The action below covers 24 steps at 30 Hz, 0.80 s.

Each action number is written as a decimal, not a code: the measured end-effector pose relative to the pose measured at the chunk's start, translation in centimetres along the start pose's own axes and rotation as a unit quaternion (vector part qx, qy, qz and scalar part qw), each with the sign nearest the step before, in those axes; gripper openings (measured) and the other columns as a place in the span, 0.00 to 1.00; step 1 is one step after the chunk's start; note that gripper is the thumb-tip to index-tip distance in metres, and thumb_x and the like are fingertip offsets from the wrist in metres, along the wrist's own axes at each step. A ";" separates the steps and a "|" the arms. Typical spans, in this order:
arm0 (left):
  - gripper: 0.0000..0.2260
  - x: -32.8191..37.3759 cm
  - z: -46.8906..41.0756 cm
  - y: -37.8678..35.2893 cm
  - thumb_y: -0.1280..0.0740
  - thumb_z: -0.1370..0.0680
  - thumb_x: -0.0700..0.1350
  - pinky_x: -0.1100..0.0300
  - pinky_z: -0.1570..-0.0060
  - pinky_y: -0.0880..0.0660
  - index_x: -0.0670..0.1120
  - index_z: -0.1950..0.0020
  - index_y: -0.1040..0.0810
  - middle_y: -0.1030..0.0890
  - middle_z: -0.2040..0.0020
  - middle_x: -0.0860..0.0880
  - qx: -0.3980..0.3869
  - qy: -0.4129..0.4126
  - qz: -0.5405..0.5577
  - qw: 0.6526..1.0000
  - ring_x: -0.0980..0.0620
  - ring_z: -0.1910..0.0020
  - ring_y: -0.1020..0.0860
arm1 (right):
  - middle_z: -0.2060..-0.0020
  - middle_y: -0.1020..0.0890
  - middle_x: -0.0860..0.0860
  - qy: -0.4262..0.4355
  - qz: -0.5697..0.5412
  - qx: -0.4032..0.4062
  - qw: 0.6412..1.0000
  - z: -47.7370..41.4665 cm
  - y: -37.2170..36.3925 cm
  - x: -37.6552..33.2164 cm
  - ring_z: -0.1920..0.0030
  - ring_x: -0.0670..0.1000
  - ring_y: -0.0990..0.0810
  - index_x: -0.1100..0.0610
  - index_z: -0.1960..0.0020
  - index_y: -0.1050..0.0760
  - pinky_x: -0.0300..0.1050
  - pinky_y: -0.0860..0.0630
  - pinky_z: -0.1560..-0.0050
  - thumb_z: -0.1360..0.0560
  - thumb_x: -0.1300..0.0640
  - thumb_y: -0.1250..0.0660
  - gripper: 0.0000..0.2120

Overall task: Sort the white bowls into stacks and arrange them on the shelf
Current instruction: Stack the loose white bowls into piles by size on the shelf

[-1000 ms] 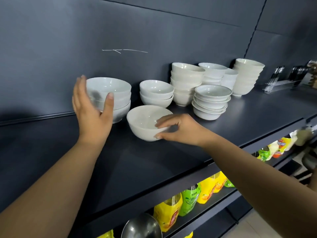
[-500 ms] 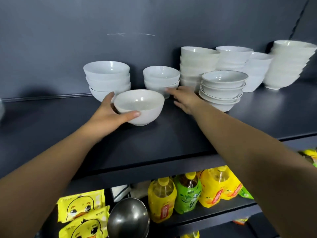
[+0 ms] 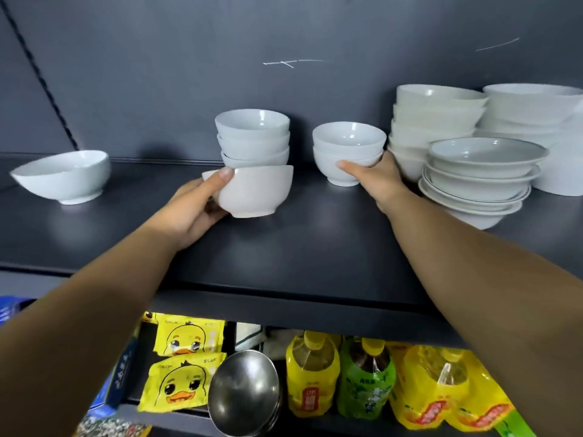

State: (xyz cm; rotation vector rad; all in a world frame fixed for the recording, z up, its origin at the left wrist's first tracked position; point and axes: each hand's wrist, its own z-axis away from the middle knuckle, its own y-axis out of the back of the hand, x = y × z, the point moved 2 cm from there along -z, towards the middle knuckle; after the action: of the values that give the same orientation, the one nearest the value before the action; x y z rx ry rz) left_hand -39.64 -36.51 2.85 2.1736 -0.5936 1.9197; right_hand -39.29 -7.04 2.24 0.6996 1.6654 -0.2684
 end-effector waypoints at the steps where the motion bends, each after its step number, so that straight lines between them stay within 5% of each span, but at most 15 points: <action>1: 0.17 0.0 0.0 -0.1 0.35 0.34 0.54 0.66 0.57 0.22 0.46 0.50 0.23 0.17 0.57 0.53 0.003 0.003 -0.003 1.000 0.56 0.53 0.21 | 0.43 0.22 0.49 -0.001 0.004 0.011 1.000 0.4 0.1 -0.4 0.43 0.49 0.23 0.56 0.37 0.31 0.49 0.27 0.39 0.56 0.37 0.26 0.51; 5: 0.16 0.2 0.0 0.2 0.31 0.30 0.54 0.66 0.54 0.22 0.48 0.47 0.23 0.17 0.54 0.53 -0.001 0.027 -0.007 1.000 0.57 0.51 0.21 | 0.44 0.21 0.50 0.004 0.021 0.008 1.000 1.0 0.0 -0.7 0.44 0.50 0.23 0.57 0.39 0.30 0.48 0.26 0.41 0.55 0.37 0.26 0.48; 10: 0.30 0.5 0.3 0.1 0.27 0.38 0.57 0.66 0.55 0.23 0.45 0.40 0.26 0.17 0.51 0.53 -0.023 0.049 -0.010 0.998 0.57 0.49 0.20 | 0.38 0.26 0.52 -0.002 0.067 -0.039 0.997 1.2 -0.6 -1.1 0.39 0.52 0.27 0.58 0.34 0.37 0.44 0.31 0.41 0.35 0.45 0.26 0.37; 15: 0.45 0.4 0.4 0.1 0.21 0.50 0.62 0.65 0.51 0.23 0.45 0.37 0.28 0.19 0.45 0.52 -0.036 0.022 -0.027 0.999 0.56 0.46 0.20 | 0.35 0.29 0.51 -0.020 0.089 -0.079 0.993 1.4 -1.1 -1.1 0.36 0.52 0.30 0.56 0.30 0.41 0.43 0.33 0.40 0.32 0.42 0.30 0.38; 18: 0.46 0.4 0.5 -0.1 0.21 0.50 0.63 0.65 0.49 0.24 0.48 0.37 0.29 0.20 0.43 0.52 -0.060 0.017 -0.055 0.997 0.56 0.44 0.22 | 0.34 0.30 0.54 -0.035 0.148 -0.078 0.985 2.2 -0.7 -2.4 0.35 0.55 0.30 0.59 0.30 0.40 0.43 0.34 0.43 0.29 0.44 0.32 0.34; 20: 0.46 0.5 0.7 -0.1 0.20 0.49 0.61 0.65 0.48 0.25 0.49 0.35 0.31 0.21 0.40 0.52 -0.085 0.020 -0.090 0.992 0.55 0.41 0.23 | 0.35 0.29 0.56 0.012 0.165 -0.008 0.986 3.3 -0.4 -4.5 0.37 0.56 0.30 0.61 0.33 0.37 0.43 0.35 0.47 0.28 0.48 0.33 0.29; 22: 0.39 0.7 1.0 -0.3 0.21 0.46 0.55 0.67 0.48 0.26 0.52 0.38 0.29 0.19 0.43 0.56 -0.115 0.015 -0.123 0.986 0.58 0.42 0.23 | 0.35 0.29 0.54 0.095 0.122 0.037 0.987 5.2 -0.8 -6.5 0.36 0.54 0.30 0.59 0.33 0.36 0.43 0.35 0.43 0.27 0.51 0.34 0.27; 24: 0.31 0.9 1.3 -0.5 0.26 0.42 0.50 0.67 0.47 0.28 0.55 0.40 0.29 0.19 0.45 0.60 -0.131 0.003 -0.153 0.980 0.61 0.43 0.23 | 0.34 0.30 0.51 0.143 0.084 -0.006 0.986 7.8 -2.3 -7.9 0.35 0.50 0.32 0.56 0.33 0.34 0.41 0.36 0.38 0.27 0.51 0.33 0.25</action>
State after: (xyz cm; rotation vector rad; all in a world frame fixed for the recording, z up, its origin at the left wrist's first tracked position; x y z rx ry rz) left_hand -38.18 -36.73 3.59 1.9610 -0.4493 1.5924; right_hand -33.74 -15.39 7.49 0.8964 1.8625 -0.0368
